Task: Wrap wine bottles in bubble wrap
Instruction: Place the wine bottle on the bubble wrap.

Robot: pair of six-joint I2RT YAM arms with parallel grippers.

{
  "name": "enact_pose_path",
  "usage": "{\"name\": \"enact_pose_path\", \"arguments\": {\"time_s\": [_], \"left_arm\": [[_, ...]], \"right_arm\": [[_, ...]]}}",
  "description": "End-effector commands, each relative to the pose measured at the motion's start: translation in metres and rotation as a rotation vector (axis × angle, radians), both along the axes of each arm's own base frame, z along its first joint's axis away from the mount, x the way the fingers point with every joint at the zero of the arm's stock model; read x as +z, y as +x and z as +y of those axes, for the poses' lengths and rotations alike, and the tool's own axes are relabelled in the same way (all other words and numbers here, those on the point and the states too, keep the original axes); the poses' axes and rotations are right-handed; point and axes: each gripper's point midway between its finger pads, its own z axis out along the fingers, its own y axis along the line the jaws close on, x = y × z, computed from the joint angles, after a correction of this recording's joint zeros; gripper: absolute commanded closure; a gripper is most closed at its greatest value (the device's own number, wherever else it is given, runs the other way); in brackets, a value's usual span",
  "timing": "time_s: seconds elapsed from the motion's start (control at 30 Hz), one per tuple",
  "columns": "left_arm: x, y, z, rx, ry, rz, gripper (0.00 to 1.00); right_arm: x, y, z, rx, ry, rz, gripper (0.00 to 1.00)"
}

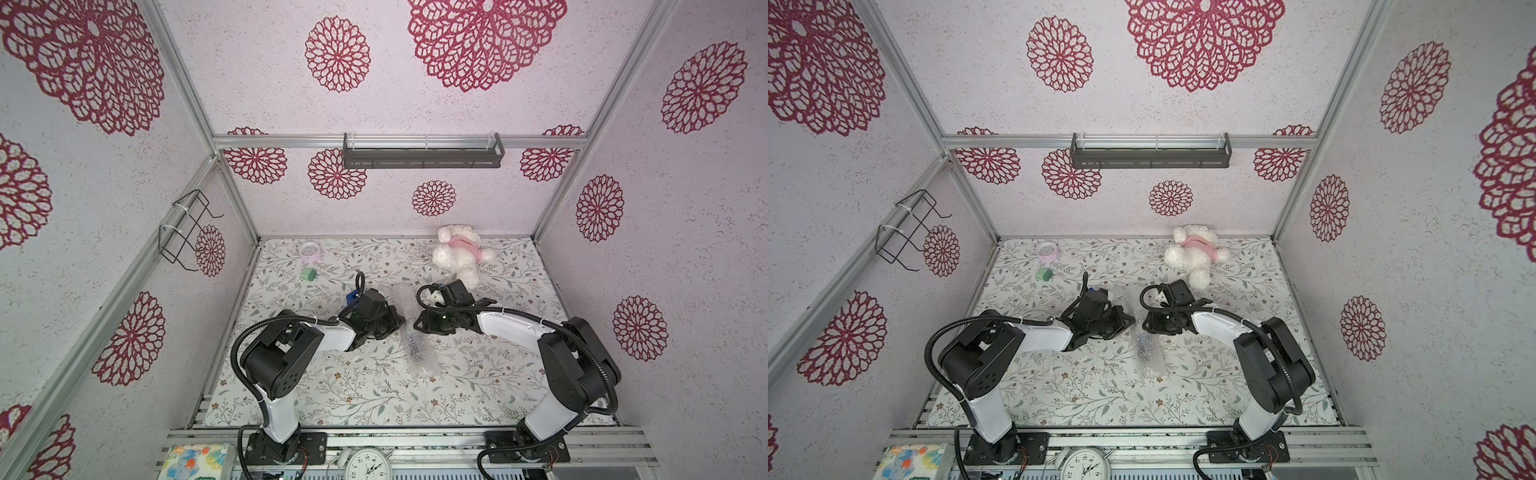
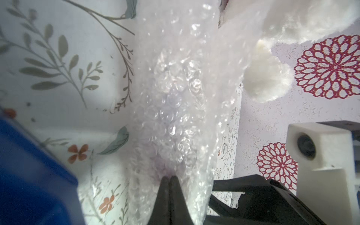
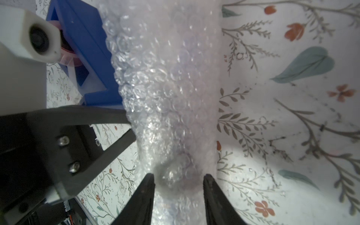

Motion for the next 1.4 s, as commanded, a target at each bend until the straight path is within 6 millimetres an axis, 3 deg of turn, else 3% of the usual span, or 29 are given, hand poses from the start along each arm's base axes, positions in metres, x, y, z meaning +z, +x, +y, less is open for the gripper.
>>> {"name": "enact_pose_path", "arguments": {"time_s": [0.0,0.13,0.3,0.5,0.83,1.17,1.37], "left_arm": [[0.002,-0.001,-0.005,-0.036,0.018,-0.004,1.0],[0.003,-0.001,0.005,-0.038,0.063,-0.006,0.99],[0.019,0.0,0.015,-0.05,0.105,-0.042,0.91],[0.028,-0.005,0.025,-0.097,0.218,-0.067,0.9],[0.015,-0.018,0.03,-0.222,0.534,-0.056,0.99],[-0.001,-0.02,0.02,-0.288,0.609,-0.025,1.0],[-0.005,-0.01,0.009,-0.313,0.611,-0.039,1.0]], "right_arm": [[0.019,0.001,0.005,-0.016,0.046,-0.03,0.56],[0.026,0.004,0.004,-0.029,0.047,-0.052,0.56],[0.04,0.009,0.0,-0.056,0.05,-0.093,0.55],[0.049,0.013,-0.004,-0.074,0.039,-0.122,0.54],[0.026,-0.002,-0.017,-0.073,-0.024,-0.068,0.54],[0.008,-0.018,-0.023,-0.077,-0.025,-0.019,0.54],[0.005,-0.023,-0.024,-0.091,-0.005,-0.008,0.55]]}}
